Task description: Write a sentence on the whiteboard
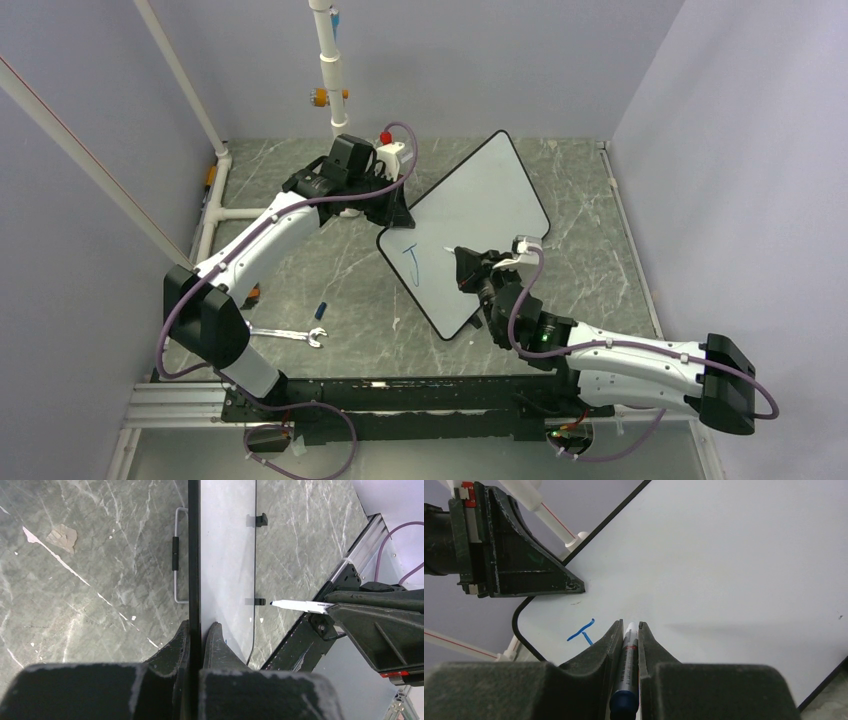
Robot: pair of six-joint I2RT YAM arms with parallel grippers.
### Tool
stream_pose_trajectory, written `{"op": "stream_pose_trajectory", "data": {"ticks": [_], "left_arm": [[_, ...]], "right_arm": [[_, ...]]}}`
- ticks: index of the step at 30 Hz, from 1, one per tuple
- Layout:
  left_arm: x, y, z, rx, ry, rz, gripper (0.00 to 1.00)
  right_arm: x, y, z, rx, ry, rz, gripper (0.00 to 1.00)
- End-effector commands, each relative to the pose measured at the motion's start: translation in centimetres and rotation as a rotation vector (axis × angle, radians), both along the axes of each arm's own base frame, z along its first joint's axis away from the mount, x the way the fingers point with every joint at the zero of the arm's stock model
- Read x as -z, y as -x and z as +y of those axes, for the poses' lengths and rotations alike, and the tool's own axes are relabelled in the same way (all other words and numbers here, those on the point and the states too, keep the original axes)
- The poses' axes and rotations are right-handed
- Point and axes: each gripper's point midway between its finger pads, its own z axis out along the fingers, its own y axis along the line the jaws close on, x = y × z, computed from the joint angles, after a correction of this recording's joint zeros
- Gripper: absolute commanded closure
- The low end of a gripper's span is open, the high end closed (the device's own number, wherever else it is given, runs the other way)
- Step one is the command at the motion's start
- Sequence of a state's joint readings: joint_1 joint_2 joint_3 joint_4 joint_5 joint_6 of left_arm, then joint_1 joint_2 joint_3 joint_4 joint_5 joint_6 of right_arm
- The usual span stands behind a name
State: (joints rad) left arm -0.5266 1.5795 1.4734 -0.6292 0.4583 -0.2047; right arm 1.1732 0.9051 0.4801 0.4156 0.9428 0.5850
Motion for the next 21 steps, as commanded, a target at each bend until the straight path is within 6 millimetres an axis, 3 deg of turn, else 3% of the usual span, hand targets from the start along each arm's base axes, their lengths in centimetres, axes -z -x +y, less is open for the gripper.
{"op": "stream_pose_trajectory", "data": {"ticks": [1, 10, 21], "left_arm": [[3.1, -4.9, 6.4, -0.121, -0.329, -0.201, 1.00], [3.2, -4.8, 6.3, -0.117, -0.323, -0.198, 1.00], [3.2, -4.8, 6.2, -0.114, -0.320, -0.198, 1.00]], "right_arm": [[-2.1, -0.6, 1.4, -0.061, -0.076, -0.043, 1.00], [-1.8, -1.5, 3.6, -0.100, -0.067, -0.040, 1.00], [-0.8, -1.5, 4.2, -0.124, -0.072, -0.016, 1.00]]}}
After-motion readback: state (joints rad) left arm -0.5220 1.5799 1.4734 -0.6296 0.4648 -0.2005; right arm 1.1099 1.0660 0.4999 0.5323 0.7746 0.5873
